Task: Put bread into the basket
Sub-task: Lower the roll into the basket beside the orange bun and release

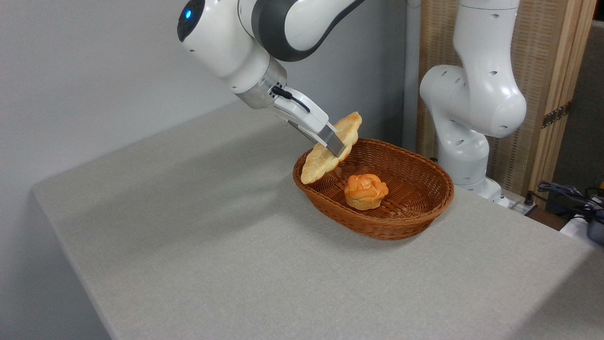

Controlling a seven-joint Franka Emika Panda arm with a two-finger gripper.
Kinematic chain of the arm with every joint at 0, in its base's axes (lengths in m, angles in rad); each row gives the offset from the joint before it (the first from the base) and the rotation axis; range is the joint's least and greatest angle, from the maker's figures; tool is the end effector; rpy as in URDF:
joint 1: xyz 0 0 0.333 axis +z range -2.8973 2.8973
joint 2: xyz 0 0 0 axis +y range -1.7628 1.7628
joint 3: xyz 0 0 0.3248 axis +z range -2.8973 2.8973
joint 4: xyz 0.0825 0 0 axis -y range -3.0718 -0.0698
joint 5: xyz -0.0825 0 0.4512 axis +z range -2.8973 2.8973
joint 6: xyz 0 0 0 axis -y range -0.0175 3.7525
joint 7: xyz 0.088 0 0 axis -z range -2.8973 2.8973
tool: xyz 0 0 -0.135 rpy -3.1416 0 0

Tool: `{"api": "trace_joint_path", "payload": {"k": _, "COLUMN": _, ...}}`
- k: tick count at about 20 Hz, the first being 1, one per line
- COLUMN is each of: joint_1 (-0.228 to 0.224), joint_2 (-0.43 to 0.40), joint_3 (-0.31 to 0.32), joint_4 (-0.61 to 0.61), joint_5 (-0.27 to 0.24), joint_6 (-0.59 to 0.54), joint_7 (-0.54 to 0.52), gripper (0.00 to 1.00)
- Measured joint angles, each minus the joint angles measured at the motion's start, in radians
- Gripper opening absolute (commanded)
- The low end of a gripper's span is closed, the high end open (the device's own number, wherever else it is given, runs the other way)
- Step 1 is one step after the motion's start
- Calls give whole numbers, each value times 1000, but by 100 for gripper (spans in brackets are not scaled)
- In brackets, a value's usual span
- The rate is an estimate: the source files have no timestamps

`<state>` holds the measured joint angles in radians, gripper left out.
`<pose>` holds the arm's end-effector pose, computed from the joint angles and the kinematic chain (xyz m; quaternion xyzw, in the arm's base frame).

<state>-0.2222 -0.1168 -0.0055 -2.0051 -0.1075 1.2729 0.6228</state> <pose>0.4762 -0.1275 0.4425 0.8672 -0.3920 -0.2861 0.1117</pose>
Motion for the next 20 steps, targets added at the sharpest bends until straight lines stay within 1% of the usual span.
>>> {"api": "trace_joint_path", "payload": {"k": 5, "joint_1": -19, "joint_2": 0, "joint_3": 0, "joint_4": -12, "joint_5": 0, "joint_6": 0, "joint_7": 0, "gripper": 100}}
{"api": "trace_joint_path", "payload": {"k": 14, "joint_1": -21, "joint_2": 1, "joint_3": 0, "joint_4": -11, "joint_5": 0, "joint_6": 8, "joint_7": 0, "gripper": 100}}
{"api": "trace_joint_path", "payload": {"k": 18, "joint_1": -21, "joint_2": 0, "joint_3": 1, "joint_4": 16, "joint_5": 0, "joint_6": 67, "joint_7": 0, "gripper": 100}}
{"api": "trace_joint_path", "payload": {"k": 20, "joint_1": -20, "joint_2": -1, "joint_3": 6, "joint_4": 44, "joint_5": 0, "joint_6": 128, "joint_7": 0, "gripper": 100}}
